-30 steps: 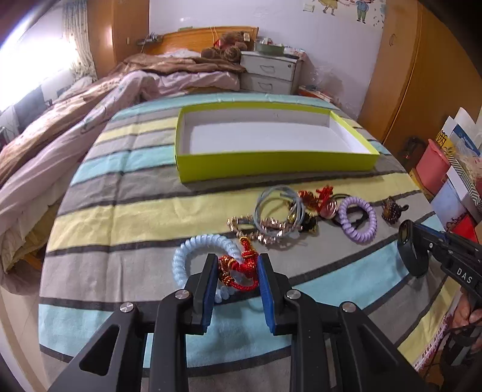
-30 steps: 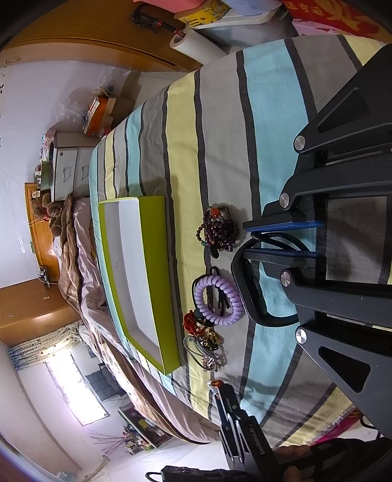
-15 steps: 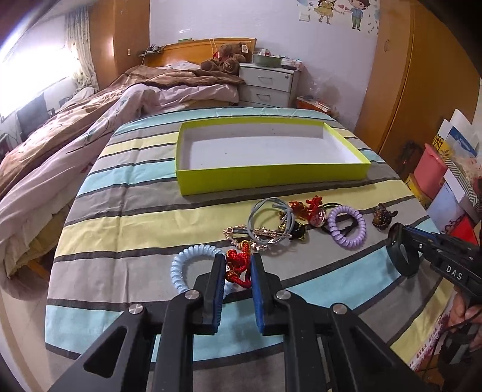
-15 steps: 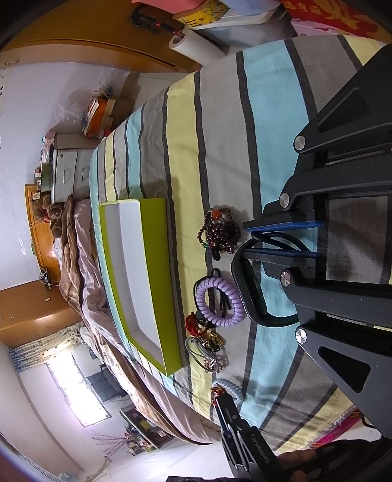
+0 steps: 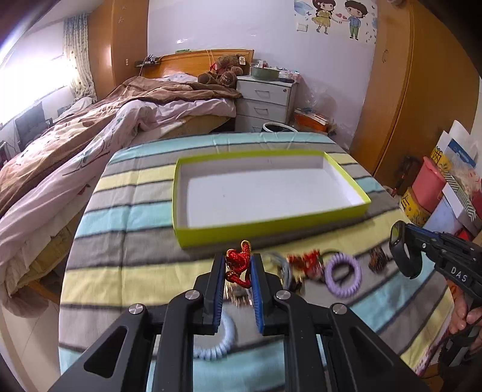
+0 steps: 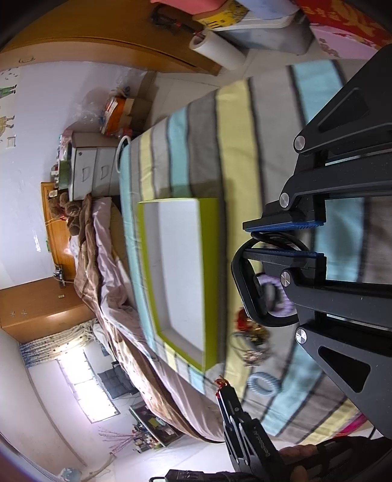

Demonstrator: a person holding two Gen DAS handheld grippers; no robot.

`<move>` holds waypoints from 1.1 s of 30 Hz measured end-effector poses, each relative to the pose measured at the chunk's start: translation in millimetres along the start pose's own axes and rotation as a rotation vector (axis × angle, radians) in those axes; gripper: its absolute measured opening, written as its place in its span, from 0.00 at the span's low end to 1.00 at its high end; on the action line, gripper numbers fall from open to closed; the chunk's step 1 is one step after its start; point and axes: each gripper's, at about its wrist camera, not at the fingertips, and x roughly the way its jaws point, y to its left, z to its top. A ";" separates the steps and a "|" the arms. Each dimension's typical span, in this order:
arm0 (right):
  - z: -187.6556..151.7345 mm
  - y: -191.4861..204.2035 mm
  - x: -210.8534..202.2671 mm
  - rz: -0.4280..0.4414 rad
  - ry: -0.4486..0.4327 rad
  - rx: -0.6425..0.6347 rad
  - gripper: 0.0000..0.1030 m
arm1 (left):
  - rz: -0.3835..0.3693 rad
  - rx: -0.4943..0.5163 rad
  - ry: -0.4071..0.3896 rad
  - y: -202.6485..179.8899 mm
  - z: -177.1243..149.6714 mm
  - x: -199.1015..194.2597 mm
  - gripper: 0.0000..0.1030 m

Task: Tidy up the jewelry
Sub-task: 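Carry the red charm and black bracelet into the green lid and release both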

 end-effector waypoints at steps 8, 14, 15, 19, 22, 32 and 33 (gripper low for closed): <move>38.3 -1.7 22.7 -0.023 -0.011 -0.015 0.11 | -0.044 -0.031 0.004 12.1 33.3 28.1 0.16; 62.6 -4.4 52.3 -0.036 0.020 -0.018 0.11 | -0.043 -0.038 0.019 18.0 52.7 50.9 0.16; 66.1 -5.1 56.4 -0.038 0.025 -0.018 0.11 | -0.049 -0.043 0.016 19.9 56.2 54.5 0.16; 80.8 -8.9 81.5 -0.042 0.058 -0.007 0.11 | -0.036 -0.061 0.029 27.0 67.7 72.2 0.16; 87.9 -12.4 97.3 -0.055 0.081 0.000 0.11 | -0.051 -0.073 0.046 32.1 74.1 85.4 0.16; 100.3 -16.5 136.2 -0.087 0.144 -0.009 0.11 | -0.045 -0.065 0.105 36.1 84.0 126.7 0.16; 100.8 -16.6 138.8 -0.090 0.148 -0.012 0.11 | -0.042 -0.063 0.110 36.1 84.1 130.6 0.16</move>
